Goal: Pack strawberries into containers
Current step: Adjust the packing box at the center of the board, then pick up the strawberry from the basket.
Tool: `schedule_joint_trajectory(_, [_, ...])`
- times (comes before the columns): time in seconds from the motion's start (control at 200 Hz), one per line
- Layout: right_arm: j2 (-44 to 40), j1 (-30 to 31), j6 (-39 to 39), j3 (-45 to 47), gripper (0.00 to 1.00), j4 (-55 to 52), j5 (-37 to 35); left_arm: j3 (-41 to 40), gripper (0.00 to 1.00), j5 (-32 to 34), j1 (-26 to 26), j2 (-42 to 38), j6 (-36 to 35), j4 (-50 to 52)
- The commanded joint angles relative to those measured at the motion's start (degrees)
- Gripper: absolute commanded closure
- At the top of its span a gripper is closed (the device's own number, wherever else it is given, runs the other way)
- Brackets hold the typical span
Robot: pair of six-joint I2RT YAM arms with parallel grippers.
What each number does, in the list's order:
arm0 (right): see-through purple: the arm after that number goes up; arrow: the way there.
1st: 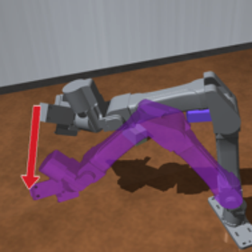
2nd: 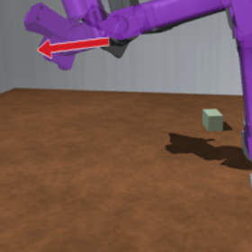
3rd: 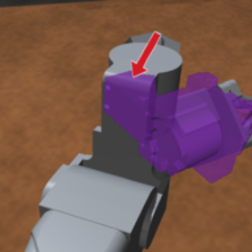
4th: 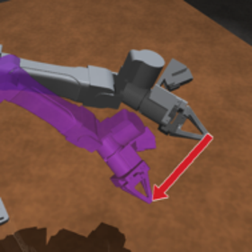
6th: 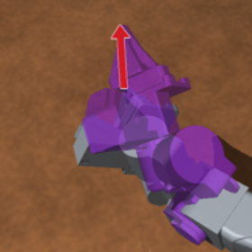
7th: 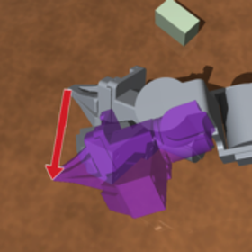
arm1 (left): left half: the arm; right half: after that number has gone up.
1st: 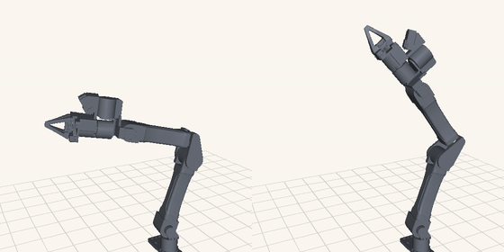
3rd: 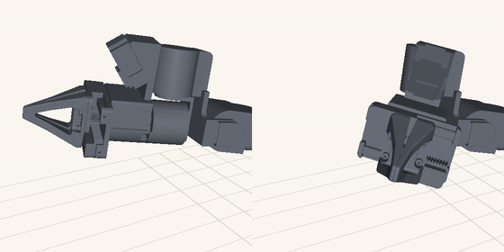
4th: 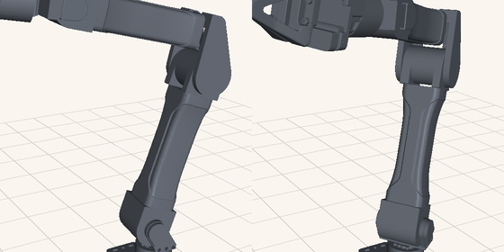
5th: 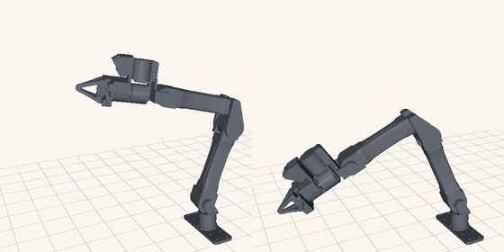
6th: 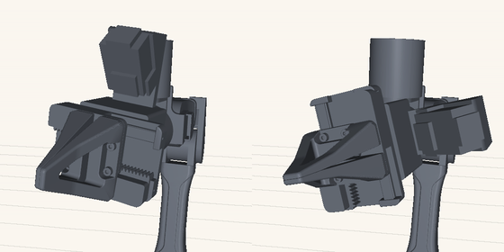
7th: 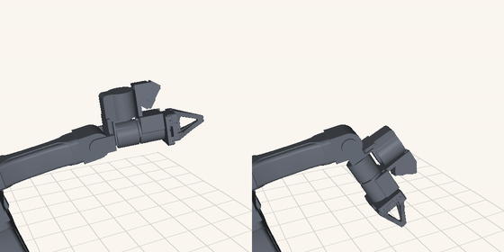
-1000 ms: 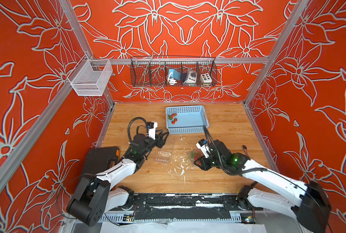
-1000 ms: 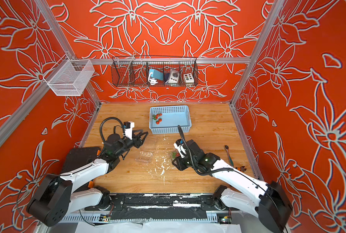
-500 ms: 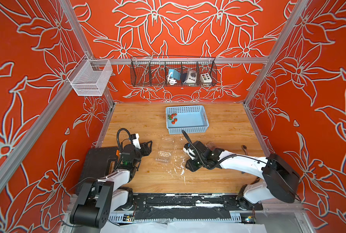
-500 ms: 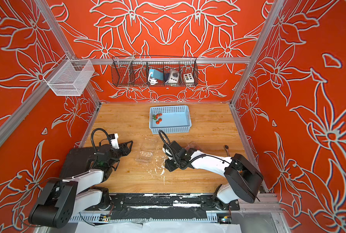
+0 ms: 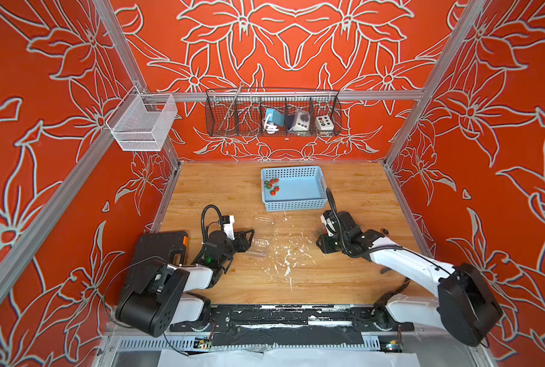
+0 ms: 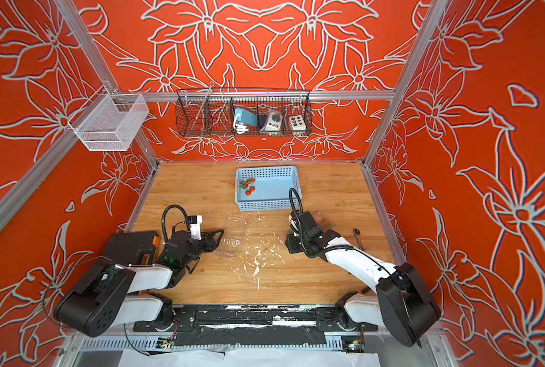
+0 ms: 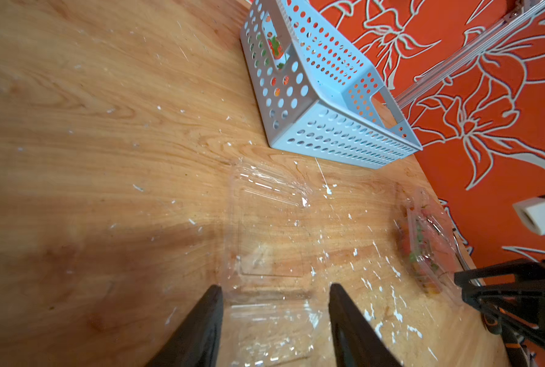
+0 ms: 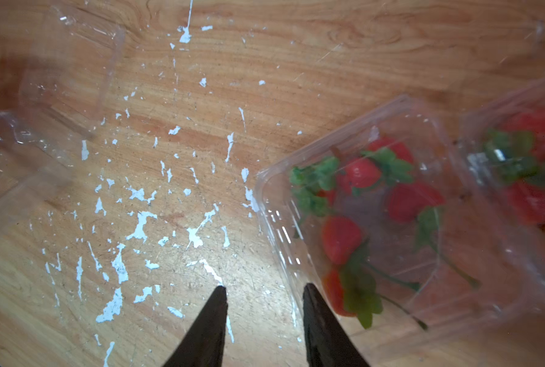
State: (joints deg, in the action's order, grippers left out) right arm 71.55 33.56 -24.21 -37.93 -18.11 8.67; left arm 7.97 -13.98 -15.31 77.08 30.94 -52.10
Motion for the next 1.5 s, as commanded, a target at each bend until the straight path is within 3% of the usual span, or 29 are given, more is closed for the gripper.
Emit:
schedule_joint_trajectory(0.0, [-1.1, -0.3, 2.3, -3.0, 0.58, -2.0, -1.2, 0.7, 0.47, 0.6, -1.9, 2.2, 1.2, -5.8])
schedule_joint_trajectory(0.22, [-0.4, -0.3, 4.3, -8.4, 0.58, -3.1, -1.0, 3.2, 0.47, 1.6, -7.6, 7.8, 1.7, -9.4])
schedule_joint_trajectory(0.415, [6.0, -0.3, 8.0, -17.2, 0.58, -4.8, 0.1, 4.9, 0.47, 2.0, -11.1, 11.9, 2.1, -12.5])
schedule_joint_trajectory(0.556, [13.3, -0.3, 9.8, -26.2, 0.57, -6.2, 1.7, 5.3, 0.47, 2.6, -11.5, 11.1, 1.6, -12.1])
schedule_joint_trajectory(0.731, [26.5, -0.3, 13.5, -40.4, 0.56, -8.6, 1.7, 6.7, 0.47, 5.5, -11.4, 4.4, -1.6, -4.8])
schedule_joint_trajectory(1.021, [46.9, -0.3, 13.8, -59.0, 0.54, -4.3, 1.1, 9.2, 0.47, 12.5, -5.5, -5.9, -6.4, 5.9])
schedule_joint_trajectory(1.251, [60.7, -0.6, 11.2, -73.3, 0.53, -0.5, 0.1, 11.2, 0.45, 15.4, -2.5, -4.6, -14.3, 4.4])
schedule_joint_trajectory(1.496, [70.0, -2.0, 7.5, -85.0, 0.53, 1.5, -2.4, 12.4, 0.43, 9.0, 0.0, 1.7, -21.2, -1.8])
